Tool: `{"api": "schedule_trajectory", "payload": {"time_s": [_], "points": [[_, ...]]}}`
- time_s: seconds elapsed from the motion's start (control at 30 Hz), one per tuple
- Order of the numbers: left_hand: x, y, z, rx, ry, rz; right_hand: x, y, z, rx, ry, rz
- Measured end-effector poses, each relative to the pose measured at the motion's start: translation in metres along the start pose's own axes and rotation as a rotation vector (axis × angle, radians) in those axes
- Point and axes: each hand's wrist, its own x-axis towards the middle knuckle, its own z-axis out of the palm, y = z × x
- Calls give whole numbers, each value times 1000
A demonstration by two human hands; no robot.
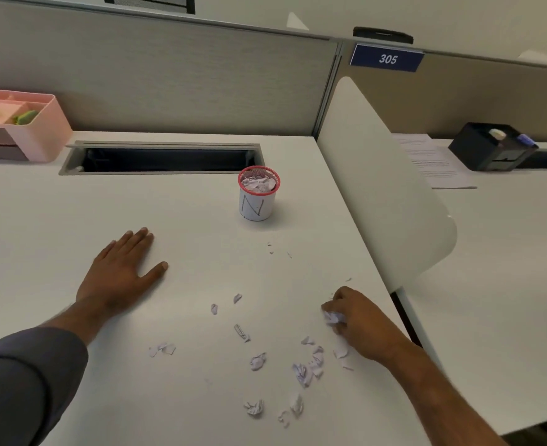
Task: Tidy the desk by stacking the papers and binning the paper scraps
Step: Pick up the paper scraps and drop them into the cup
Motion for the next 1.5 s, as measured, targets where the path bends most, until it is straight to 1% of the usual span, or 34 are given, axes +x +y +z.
{"api": "schedule_trajectory", "payload": {"time_s": [0.13, 0.27, 0.33, 0.43, 0.47, 0.6, 0.67, 0.83, 1.07, 1.27, 1.37, 1.43, 1.5], "points": [[0, 2, -2, -3, 1, -1, 2, -7, 9, -22, 30, 43], [-1, 4, -3, -7, 3, -1, 10, -11, 7, -25, -48, 152], [-1, 4, -3, -14, 5, -5, 14, -14, 0, 28, -31, 173], [0, 4, -3, -20, 2, -4, 14, -19, -9, 231, 209, 173], [0, 3, -3, -25, 2, -3, 17, -22, -14, 311, 243, 186], [-1, 3, -2, -31, 4, -7, 34, -30, -33, 540, 220, 173], [0, 2, -2, -29, -1, -7, 46, -36, -43, 626, 239, 157], [0, 1, -2, -42, -4, -6, 78, -54, -68, 729, 276, 94], [0, 2, -3, -49, 2, -15, 137, -78, -99, 697, 321, -10], [1, 2, -3, -46, -2, -19, 195, -100, -114, 611, 385, -22], [1, 1, -3, -51, 4, -25, 216, -112, -118, 487, 397, -31], [0, 1, -3, -59, 6, -27, 224, -116, -118, 368, 341, 6], [0, 1, -3, -68, 9, -29, 228, -116, -116, 302, 313, 35]]}}
